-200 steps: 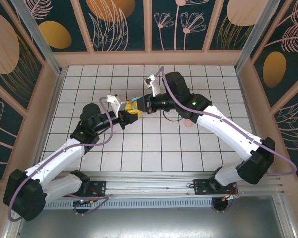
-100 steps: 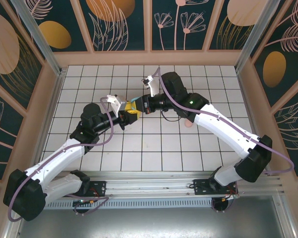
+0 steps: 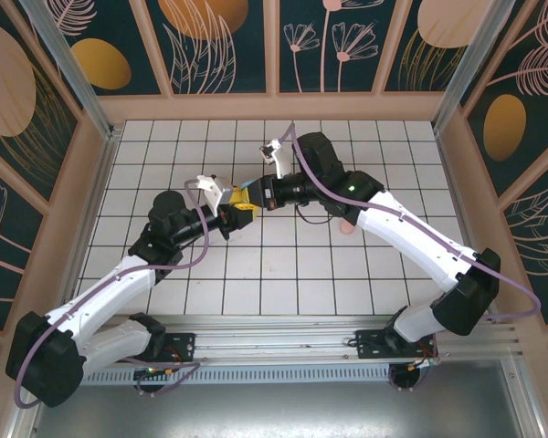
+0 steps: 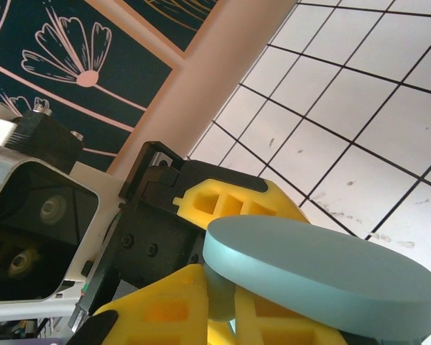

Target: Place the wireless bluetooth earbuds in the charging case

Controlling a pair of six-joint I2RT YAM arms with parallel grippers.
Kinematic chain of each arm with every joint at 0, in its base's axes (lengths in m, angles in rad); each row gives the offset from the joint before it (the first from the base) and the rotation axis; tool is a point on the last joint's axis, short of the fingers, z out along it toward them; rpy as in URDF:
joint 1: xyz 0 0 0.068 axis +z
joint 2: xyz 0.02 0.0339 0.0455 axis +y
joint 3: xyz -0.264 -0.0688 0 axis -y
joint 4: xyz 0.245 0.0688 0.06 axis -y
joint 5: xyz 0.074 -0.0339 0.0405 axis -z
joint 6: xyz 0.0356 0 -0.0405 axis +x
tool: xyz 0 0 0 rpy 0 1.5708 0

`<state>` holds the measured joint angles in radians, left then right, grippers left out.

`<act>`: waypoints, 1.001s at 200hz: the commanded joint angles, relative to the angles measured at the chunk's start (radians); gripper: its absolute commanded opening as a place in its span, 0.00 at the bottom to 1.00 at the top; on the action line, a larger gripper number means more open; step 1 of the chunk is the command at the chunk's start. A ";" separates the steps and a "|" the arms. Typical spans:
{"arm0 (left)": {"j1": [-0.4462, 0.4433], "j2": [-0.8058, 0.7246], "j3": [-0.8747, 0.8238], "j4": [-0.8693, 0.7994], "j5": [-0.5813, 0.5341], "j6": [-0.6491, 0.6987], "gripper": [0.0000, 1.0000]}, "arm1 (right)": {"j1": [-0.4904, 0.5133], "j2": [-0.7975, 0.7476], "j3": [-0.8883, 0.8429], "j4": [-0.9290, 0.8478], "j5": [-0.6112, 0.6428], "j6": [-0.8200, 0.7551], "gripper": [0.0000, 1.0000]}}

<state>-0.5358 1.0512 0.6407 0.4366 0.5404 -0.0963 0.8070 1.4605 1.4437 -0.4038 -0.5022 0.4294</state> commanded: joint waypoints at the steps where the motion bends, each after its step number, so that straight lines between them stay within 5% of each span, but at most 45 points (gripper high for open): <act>1: -0.006 -0.036 -0.001 0.057 -0.010 0.020 0.00 | 0.015 0.024 0.042 -0.089 0.031 -0.005 0.15; 114: -0.005 -0.034 0.005 0.050 -0.013 0.020 0.00 | 0.018 0.052 0.101 -0.138 0.073 -0.040 0.29; 200: -0.004 -0.030 -0.001 0.048 -0.017 0.022 0.00 | 0.018 0.048 0.150 -0.156 0.106 -0.043 0.30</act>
<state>-0.5369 1.0439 0.6392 0.4324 0.5148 -0.0895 0.8211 1.5043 1.5570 -0.5327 -0.4332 0.3988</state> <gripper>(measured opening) 0.355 0.298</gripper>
